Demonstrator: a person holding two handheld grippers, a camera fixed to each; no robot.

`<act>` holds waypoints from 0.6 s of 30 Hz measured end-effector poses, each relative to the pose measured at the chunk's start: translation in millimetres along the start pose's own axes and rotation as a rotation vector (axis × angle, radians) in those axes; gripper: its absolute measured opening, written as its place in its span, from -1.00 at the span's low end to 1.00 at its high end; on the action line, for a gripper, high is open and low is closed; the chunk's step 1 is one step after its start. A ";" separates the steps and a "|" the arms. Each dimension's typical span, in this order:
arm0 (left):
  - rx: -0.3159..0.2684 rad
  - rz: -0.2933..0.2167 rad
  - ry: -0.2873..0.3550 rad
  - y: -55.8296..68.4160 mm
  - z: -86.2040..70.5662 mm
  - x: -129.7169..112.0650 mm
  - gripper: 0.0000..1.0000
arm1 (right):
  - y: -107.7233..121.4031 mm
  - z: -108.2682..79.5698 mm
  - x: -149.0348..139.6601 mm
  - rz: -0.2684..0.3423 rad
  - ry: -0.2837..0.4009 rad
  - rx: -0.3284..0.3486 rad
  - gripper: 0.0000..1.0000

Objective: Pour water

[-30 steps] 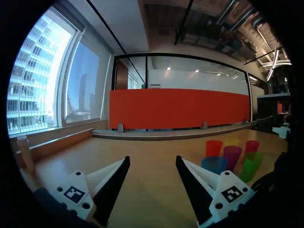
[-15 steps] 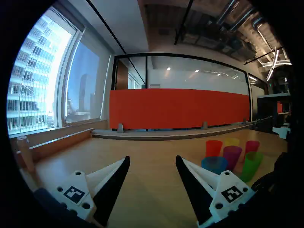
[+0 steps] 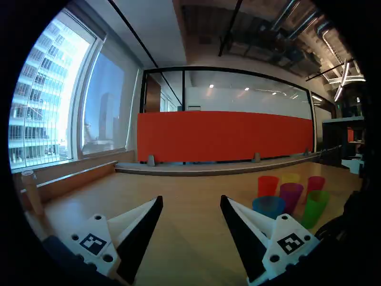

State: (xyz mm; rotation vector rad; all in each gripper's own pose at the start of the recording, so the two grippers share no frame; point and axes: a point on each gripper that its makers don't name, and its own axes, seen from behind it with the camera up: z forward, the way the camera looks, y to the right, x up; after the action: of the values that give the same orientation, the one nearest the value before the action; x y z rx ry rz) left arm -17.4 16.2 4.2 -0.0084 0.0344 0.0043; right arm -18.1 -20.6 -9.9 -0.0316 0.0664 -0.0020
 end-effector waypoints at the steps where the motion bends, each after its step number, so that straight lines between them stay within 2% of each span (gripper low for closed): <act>1: 0.000 0.000 0.000 0.0 0.0 0.1 0.78 | 0.0 0.2 0.1 0.000 0.000 0.000 0.99; 18: 0.000 0.000 0.000 0.0 -1.3 -0.5 0.78 | -1.1 -0.7 0.7 0.000 0.000 0.000 0.98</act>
State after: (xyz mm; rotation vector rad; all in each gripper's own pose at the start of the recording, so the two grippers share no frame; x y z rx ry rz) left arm -18.0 16.2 2.9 -0.0081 0.0344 0.0040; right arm -17.4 -21.7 -10.7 -0.0317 0.0662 -0.0019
